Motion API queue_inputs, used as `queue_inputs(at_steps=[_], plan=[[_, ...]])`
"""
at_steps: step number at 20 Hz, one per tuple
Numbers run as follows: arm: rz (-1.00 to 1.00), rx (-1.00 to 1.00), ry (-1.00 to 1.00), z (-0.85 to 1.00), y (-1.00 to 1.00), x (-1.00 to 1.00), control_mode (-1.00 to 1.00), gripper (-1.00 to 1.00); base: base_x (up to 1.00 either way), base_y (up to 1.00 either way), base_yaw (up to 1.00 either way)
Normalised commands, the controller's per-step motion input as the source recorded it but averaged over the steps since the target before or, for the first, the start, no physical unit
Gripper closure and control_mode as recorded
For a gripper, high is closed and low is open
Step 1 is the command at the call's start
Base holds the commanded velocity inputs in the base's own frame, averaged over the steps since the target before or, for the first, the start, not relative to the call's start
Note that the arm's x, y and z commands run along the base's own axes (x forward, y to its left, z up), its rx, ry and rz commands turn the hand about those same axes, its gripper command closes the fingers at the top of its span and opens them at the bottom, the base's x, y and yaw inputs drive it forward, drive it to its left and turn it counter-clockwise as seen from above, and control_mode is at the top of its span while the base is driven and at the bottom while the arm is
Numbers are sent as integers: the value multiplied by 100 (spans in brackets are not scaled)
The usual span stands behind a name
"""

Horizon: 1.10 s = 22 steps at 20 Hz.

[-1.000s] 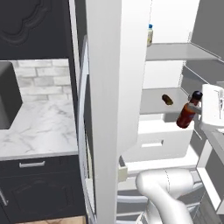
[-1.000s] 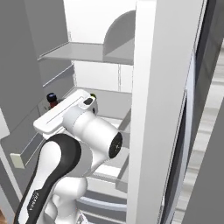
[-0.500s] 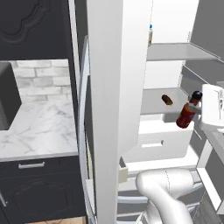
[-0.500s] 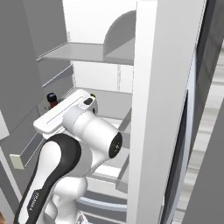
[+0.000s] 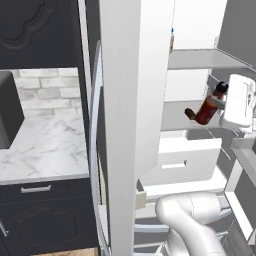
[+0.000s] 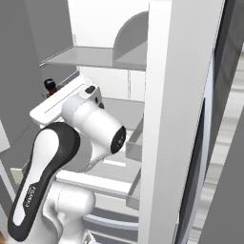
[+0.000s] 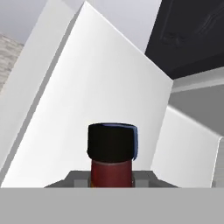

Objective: Place the mayonnaise and condiment bottle from the counter to the top shelf of the fridge. If the existing items in the fridge are on the top shelf, move them to other shelves.

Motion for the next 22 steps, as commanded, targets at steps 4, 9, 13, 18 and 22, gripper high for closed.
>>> queue_inputs(at_steps=[4,9,13,18,22], plan=[[0,1,-5,69,4,46,-100,100,0,0,0],[0,1,0,36,18,60,-100,100,0,0,0],[0,0,0,5,33,71,-100,100,0,0,0],[-2,0,0,1,34,90,-100,100,0,0,0],[-14,0,0,6,21,100,-100,100,0,0,0]])
